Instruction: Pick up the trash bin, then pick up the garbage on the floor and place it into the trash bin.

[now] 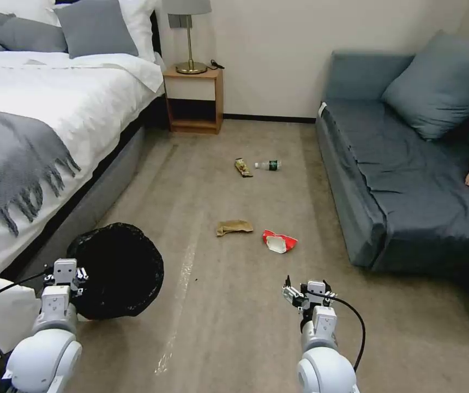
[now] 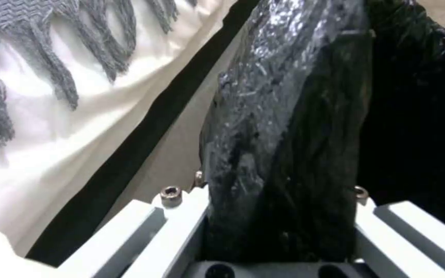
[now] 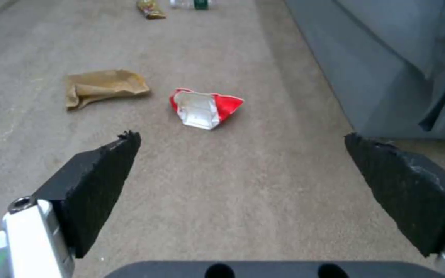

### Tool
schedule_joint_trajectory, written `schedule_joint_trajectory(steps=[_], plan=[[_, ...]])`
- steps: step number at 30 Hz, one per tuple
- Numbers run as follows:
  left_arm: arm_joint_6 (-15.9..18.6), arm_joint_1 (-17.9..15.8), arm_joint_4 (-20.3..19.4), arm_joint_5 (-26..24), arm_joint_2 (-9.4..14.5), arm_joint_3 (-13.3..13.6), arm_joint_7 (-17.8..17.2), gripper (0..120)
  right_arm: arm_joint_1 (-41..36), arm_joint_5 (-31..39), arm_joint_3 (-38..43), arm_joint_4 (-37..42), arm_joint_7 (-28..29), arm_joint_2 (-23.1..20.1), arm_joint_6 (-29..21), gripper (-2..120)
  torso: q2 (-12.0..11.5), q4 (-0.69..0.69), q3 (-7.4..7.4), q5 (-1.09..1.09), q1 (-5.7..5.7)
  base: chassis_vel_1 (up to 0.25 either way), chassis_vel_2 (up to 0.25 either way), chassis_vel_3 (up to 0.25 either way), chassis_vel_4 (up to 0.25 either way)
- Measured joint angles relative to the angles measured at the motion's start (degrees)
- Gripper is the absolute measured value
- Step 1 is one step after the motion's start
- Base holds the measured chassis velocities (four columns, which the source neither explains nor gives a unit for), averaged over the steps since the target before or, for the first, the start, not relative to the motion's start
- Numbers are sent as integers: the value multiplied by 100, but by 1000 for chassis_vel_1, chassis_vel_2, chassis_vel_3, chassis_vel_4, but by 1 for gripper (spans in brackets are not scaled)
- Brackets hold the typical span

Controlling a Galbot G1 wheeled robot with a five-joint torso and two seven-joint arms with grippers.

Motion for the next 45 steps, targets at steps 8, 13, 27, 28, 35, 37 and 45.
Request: schedule_joint_trajectory(steps=[8, 13, 27, 28, 35, 37, 45], plan=[[-5, -25, 8, 1, -6, 17, 0, 4, 9, 1, 14, -24, 0, -10, 12, 100, 0, 0, 0, 1, 0, -54, 53, 51, -51], [3, -81, 24, 1, -6, 28, 0, 4, 63, 19, 22, -80, 0, -25, 15, 100, 0, 0, 0, 1, 0, -54, 56, 55, -39], [6, -132, 78, 26, -30, 76, 10, 4, 136, 47, 52, -175, -2, -51, 39, 100, 0, 0, 0, 1, 0, -67, 73, 69, -64], [6, -132, 78, 26, -30, 76, 10, 4, 136, 47, 52, -175, -2, -51, 39, 100, 0, 0, 0, 1, 0, -63, 81, 81, -77], [1, -129, 69, 26, -30, 71, 14, 4, 142, 44, 49, -198, -4, -43, 52, 100, 0, 0, 0, 1, 0, -78, 82, 84, -90], [-5, -126, 69, 27, -32, 71, 15, 4, 142, 43, 48, -199, -4, -43, 57, 100, 0, 0, 0, 1, 0, -78, 97, 93, -94], [-69, -111, 98, 26, -50, 63, 28, 4, 136, 42, 53, -205, -6, -61, 64, 100, 0, -1, 0, 0, 0, -95, 88, 96, -100]])
